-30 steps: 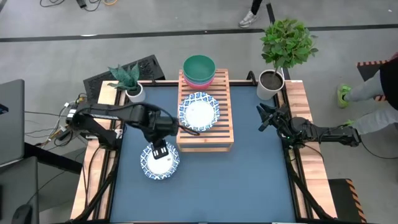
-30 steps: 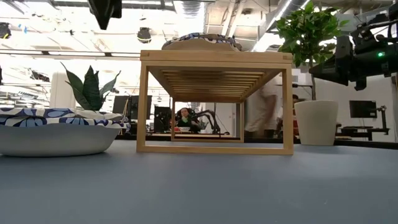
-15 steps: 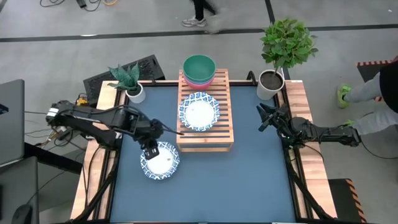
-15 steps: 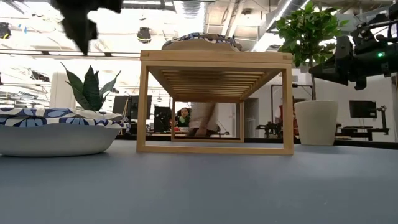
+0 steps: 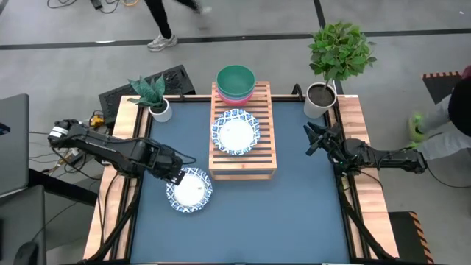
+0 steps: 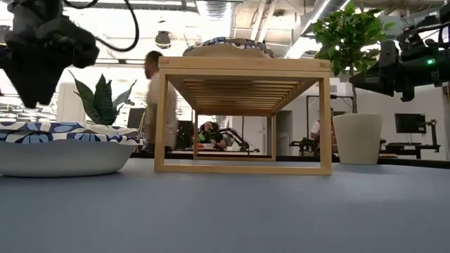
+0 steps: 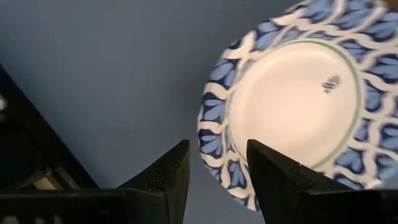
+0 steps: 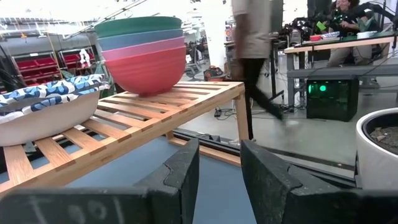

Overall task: Place and stack bowls onto a shelf
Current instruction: Stack the white patterned bowl on the white patterned bowl

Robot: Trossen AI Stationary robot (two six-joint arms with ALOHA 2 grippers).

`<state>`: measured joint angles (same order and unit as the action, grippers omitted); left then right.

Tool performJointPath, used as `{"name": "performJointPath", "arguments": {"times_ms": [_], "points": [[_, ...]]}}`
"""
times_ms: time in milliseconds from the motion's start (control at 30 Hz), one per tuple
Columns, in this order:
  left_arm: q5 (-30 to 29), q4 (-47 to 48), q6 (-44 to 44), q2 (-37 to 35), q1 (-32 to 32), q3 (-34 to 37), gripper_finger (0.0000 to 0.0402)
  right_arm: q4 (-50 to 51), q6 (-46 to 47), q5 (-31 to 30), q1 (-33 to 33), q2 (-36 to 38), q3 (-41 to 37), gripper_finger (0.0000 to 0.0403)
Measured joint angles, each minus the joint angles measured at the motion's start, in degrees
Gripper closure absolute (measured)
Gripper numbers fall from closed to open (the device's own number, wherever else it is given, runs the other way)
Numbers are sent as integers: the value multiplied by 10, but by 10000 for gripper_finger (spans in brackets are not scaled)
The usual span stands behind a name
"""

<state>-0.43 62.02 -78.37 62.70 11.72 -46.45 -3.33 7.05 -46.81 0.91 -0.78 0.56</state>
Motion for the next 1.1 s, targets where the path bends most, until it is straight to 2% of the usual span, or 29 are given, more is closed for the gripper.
{"name": "performJointPath", "arguments": {"times_ms": [200,367,600,867,1100], "points": [[-9,-27,-33,3,17,25,259,-1,0,0,0,0,0,259],[-10,-74,-23,3,18,47,259,-1,4,0,0,0,0,259],[-9,-80,-23,3,18,57,259,-1,4,0,0,0,0,259],[25,-129,-33,3,18,83,260,-1,5,0,0,0,0,259],[27,-133,-22,3,18,83,260,-1,6,0,0,0,0,259]]}}
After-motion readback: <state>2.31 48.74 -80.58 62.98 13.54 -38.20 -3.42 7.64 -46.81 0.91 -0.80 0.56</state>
